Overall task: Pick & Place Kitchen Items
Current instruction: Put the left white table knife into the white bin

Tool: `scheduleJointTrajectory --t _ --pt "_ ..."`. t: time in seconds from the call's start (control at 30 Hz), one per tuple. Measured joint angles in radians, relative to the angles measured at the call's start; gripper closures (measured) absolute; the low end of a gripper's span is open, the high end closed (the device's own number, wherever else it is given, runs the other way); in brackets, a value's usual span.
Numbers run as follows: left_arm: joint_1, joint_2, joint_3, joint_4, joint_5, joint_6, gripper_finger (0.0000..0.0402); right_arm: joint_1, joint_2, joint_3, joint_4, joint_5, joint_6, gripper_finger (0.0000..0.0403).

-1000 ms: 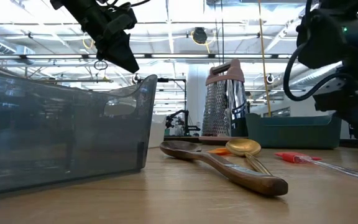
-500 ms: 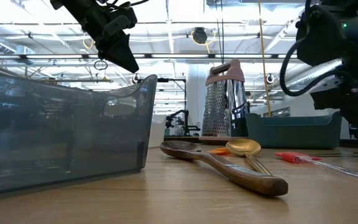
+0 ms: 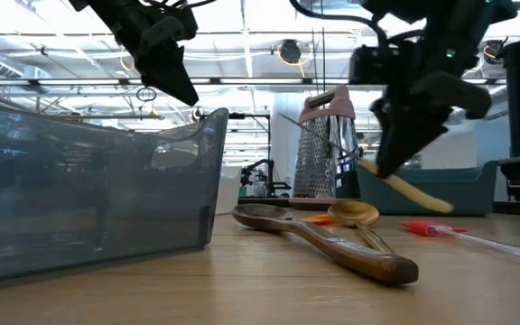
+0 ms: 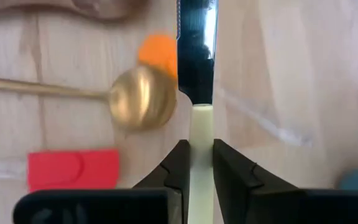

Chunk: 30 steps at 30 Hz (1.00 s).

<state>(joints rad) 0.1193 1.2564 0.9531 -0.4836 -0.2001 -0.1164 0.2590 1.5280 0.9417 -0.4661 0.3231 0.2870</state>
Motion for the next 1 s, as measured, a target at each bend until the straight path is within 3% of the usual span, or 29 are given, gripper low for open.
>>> scheduleJointTrajectory --t 0.3,0.5,0.67,0.87,1.0 --pt "-0.059 0.000 0.000 -0.087 0.000 -0.011 0.0289 -0.087 -0.002 0.000 0.426 0.002 -0.358 0.0361" --pt "-0.096 -0.001 0.000 -0.154 0.000 -0.026 0.0289 -0.136 -0.002 0.000 0.667 0.070 -0.583 0.0361" --pt "-0.114 -0.024 0.000 -0.210 -0.020 -0.060 0.0289 -0.174 -0.002 0.000 0.785 0.066 -0.665 0.0361" --pt "-0.116 -0.036 0.000 -0.131 -0.087 -0.026 0.0289 -0.217 -0.002 0.000 1.038 -0.162 -0.639 0.0360" --pt "-0.123 -0.032 0.001 -0.039 -0.088 0.059 0.0289 -0.230 -0.005 0.001 1.214 -0.223 -0.593 0.0360"
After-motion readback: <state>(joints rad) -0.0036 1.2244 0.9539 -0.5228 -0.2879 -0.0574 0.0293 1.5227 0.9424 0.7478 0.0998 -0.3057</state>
